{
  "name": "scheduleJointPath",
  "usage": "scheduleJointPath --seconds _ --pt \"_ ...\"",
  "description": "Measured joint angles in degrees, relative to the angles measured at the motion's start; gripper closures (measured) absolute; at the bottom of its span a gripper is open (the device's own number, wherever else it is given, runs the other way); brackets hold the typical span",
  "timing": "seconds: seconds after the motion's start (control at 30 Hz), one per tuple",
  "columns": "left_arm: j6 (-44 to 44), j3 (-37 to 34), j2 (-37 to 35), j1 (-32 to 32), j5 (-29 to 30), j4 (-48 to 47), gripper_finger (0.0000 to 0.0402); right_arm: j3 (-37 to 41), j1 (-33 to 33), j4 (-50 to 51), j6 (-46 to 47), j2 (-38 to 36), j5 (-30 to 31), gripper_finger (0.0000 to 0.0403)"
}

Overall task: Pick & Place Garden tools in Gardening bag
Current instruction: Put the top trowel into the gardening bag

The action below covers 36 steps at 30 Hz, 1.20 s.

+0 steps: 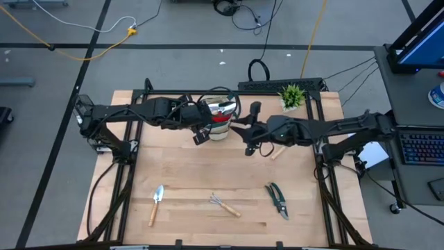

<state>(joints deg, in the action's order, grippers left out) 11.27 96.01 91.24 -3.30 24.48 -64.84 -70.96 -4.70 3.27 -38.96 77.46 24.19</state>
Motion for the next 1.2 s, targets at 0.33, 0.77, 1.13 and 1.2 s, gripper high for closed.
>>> scheduleJointPath --seconds 0.33,0.77,1.13,1.2 --pt "-0.02 -0.02 0.00 -0.01 -0.94 0.42 0.0330 -2.07 -0.67 0.14 -3.20 4.74 -0.14 0.0243" --pt "0.44 -0.11 1.59 0.51 -4.39 2.01 0.0330 -5.59 -0.47 0.02 -7.06 8.82 -0.03 0.0227" --pt "0.73 -0.14 3.92 1.10 -9.31 6.24 0.0330 -5.61 1.37 3.49 -2.57 8.84 -0.01 0.0227" --pt "0.98 -0.10 4.60 1.08 -9.79 7.80 0.0330 -5.61 1.37 4.20 -2.30 8.83 0.00 0.0227"
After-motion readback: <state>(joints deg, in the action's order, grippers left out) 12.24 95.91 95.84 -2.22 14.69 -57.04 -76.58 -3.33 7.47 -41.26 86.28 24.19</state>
